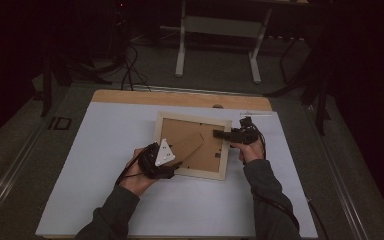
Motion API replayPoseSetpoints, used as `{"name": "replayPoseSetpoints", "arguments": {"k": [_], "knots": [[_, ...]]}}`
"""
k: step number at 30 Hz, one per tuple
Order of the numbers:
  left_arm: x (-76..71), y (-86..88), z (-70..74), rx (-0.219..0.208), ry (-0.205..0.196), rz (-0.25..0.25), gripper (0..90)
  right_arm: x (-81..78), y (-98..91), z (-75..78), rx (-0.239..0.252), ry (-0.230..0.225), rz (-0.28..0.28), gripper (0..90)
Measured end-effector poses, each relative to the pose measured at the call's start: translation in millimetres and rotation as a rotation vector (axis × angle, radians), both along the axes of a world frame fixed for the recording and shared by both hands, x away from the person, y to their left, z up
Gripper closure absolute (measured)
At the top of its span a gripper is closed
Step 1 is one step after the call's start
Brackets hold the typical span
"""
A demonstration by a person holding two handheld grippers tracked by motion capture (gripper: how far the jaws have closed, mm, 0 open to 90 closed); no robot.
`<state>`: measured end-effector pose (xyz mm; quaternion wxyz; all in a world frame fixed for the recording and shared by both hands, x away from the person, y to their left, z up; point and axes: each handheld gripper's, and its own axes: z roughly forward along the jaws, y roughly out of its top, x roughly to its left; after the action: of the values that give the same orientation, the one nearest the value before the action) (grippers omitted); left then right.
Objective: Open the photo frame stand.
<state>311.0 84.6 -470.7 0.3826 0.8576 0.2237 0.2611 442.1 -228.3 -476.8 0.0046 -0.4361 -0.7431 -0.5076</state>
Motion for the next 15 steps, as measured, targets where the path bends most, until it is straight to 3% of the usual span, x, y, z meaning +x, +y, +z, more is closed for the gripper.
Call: {"name": "replayPoseSetpoints", "arguments": {"k": [8, 15], "knots": [[1.8, -0.6, 3.1, 0.004, -0.018, 0.011, 38.7, -2.8, -5.7, 8.8, 0.035, -0.033, -0.005, 47.7], [4.4, -3.0, 5.5, 0.023, -0.036, 0.04, 39.5, -5.7, -7.9, 20.5, 0.034, -0.08, -0.005, 52.7]]}}
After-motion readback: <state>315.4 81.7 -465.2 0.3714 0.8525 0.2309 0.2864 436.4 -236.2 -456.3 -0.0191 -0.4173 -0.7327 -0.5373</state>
